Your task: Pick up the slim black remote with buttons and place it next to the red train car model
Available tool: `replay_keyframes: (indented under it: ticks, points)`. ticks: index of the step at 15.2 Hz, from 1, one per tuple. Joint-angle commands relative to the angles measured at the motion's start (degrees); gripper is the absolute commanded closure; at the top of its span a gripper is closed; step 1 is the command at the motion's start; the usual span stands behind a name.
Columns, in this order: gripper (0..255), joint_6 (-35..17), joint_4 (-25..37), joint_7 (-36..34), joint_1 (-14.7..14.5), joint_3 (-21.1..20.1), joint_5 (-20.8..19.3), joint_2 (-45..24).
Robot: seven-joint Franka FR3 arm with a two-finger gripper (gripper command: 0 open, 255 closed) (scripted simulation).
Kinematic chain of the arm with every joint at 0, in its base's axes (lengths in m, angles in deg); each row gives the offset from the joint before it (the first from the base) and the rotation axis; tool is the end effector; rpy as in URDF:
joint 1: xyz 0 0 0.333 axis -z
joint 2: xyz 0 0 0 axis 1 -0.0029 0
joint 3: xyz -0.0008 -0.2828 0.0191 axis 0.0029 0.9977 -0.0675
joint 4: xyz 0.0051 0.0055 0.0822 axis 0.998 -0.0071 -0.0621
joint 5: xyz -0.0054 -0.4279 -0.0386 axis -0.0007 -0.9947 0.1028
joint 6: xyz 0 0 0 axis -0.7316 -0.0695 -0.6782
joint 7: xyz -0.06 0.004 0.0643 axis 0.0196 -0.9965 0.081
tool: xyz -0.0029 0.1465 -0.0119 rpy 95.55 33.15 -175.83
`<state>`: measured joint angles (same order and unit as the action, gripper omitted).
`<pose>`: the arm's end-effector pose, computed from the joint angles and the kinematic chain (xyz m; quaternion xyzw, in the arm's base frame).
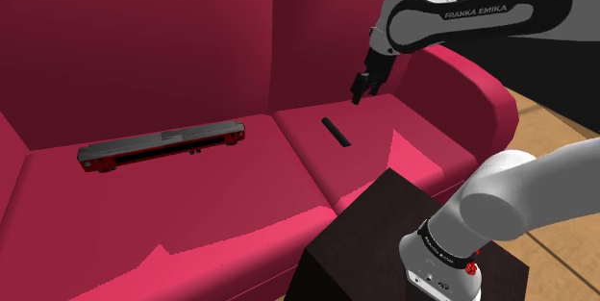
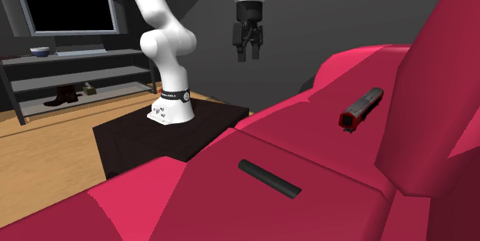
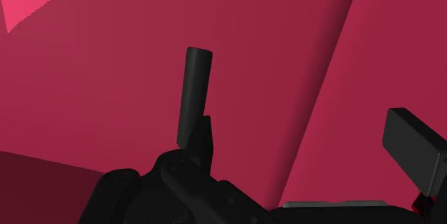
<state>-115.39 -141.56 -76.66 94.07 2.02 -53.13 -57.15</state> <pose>0.4396 -0.0832 0.3765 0.9991 -0.0224 0.0180 0.0301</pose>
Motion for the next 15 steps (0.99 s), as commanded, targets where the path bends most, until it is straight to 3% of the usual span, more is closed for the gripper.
replay_keyframes:
  ticks: [1, 8, 15]
  points:
    - [0, -3.6, 0.0, 0.2, 0.7, 1.4, 0.3, -3.6]
    - [0, -15.2, 2.0, 2.0, 2.0, 5.8, 3.7, -17.9]
    - [0, -24.1, 7.4, 7.1, 3.4, 8.6, 12.2, -33.6]
